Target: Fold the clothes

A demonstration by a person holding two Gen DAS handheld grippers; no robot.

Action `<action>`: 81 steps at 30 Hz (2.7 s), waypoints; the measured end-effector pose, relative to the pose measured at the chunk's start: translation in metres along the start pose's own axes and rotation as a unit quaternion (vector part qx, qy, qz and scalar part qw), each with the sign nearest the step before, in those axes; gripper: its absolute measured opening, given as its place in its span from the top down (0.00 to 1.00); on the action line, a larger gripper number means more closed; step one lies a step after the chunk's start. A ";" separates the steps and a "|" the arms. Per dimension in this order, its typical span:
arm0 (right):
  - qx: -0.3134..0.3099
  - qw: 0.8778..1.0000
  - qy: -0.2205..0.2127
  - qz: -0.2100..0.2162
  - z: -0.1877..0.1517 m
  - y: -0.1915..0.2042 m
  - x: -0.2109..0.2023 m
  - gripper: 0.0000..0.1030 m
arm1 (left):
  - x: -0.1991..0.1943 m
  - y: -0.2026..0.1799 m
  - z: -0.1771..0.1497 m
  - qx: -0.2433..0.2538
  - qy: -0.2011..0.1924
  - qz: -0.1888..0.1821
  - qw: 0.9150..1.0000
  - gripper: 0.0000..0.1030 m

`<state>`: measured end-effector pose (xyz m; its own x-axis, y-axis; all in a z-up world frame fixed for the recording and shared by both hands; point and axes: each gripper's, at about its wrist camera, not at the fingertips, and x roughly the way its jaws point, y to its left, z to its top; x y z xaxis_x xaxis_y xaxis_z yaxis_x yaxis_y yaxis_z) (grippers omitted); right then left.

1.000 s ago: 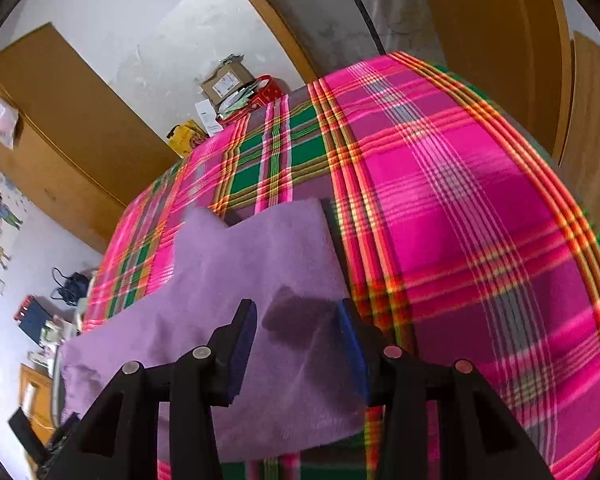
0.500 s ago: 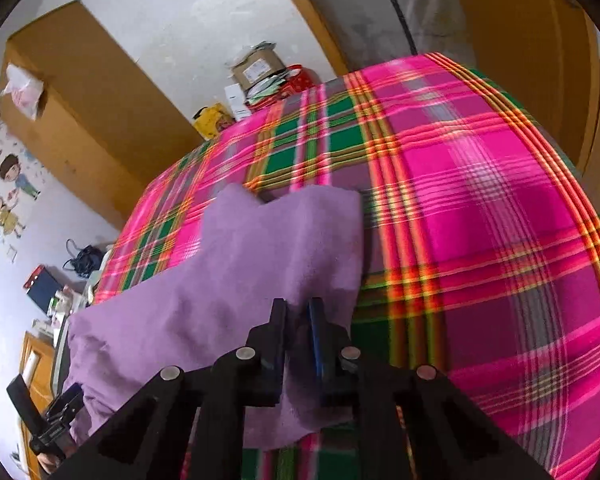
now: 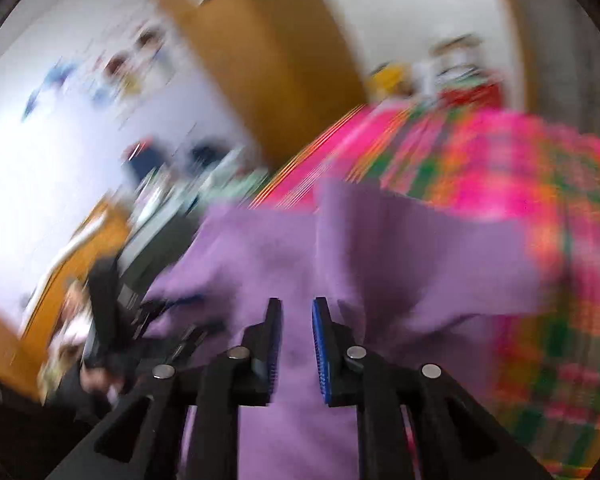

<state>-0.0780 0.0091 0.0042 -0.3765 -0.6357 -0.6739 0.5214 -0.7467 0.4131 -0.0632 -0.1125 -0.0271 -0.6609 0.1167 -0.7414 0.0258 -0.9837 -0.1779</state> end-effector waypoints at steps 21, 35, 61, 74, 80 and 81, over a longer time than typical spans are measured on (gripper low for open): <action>0.327 0.941 -0.068 -0.047 -0.023 -0.174 -0.022 0.61 | 0.001 0.000 0.000 0.006 0.004 0.004 1.000 0.22; 0.325 0.933 -0.145 -0.050 -0.009 -0.183 -0.044 0.92 | 0.003 -0.002 0.001 0.008 0.005 0.006 1.000 0.21; 0.404 0.832 -0.240 -0.295 -0.099 -0.313 -0.262 0.84 | 0.004 -0.002 0.001 0.012 0.006 0.010 1.000 0.21; 0.482 0.795 -0.254 -0.269 -0.151 -0.327 -0.261 0.63 | 0.005 -0.004 0.001 0.015 0.007 0.013 1.000 0.21; 0.480 0.771 -0.280 -0.310 -0.152 -0.313 -0.272 0.56 | 0.005 -0.002 0.001 0.012 0.006 0.008 1.000 0.21; 0.466 0.778 -0.285 -0.309 -0.147 -0.307 -0.270 0.56 | 0.004 -0.002 0.001 0.012 0.006 0.008 1.000 0.21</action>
<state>-0.0239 0.4391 -0.0306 -0.7525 0.1169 -0.6482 -0.5762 -0.5936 0.5618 -0.0668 -0.1099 -0.0294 -0.6522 0.1016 -0.7512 0.0190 -0.9885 -0.1502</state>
